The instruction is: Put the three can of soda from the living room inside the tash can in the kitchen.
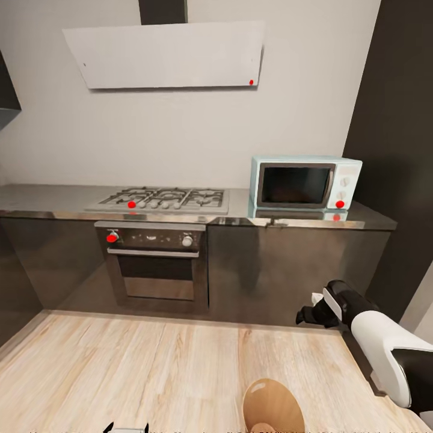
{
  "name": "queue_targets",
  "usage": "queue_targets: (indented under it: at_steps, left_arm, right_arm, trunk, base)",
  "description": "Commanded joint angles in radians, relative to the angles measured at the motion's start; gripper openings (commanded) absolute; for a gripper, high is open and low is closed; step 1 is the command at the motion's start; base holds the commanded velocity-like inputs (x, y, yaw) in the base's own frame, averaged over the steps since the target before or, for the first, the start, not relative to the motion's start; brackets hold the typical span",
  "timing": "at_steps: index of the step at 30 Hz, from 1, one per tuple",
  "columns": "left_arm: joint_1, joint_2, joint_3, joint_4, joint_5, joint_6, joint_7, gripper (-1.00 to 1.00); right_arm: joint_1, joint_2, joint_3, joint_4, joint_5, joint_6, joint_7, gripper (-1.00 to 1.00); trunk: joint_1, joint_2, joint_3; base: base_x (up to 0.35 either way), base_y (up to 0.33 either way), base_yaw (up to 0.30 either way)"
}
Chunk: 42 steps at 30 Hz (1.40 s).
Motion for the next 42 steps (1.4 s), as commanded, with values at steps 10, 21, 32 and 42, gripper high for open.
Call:
queue_targets:
  at_steps: [10, 21, 32, 42]
  left_arm:
    - [0.000, 0.000, 0.000, 0.000, 0.000, 0.000, 0.000, 1.00]
    - [0.000, 0.000, 0.000, 0.000, 0.000, 0.000, 0.000, 1.00]
    - [0.000, 0.000, 0.000, 0.000, 0.000, 0.001, 0.000, 1.00]
    - [-0.002, 0.002, 0.000, 0.000, 0.000, 0.000, 0.000, 1.00]
  right_arm:
    - [0.001, 0.001, 0.000, 0.009, 0.000, -0.037, 0.000, 1.00]
    - [0.027, 0.007, 0.001, 0.012, 0.000, -0.049, -0.004, 1.00]
    - [0.075, 0.008, 0.001, 0.023, 0.001, -0.105, -0.005, 1.00]
    - [0.083, 0.010, 0.002, 0.025, 0.000, -0.107, -0.005, 1.00]
  trunk:
    - [0.038, -0.070, -0.031]
    - [0.081, -0.147, -0.066]
    - [0.123, -0.224, -0.100]
    - [0.161, -0.294, -0.132]
  base:
    - [0.000, 0.000, 0.000]
    - [0.000, 0.000, 0.000]
    - [0.000, 0.000, 0.000]
    - [0.000, 0.000, 0.000]
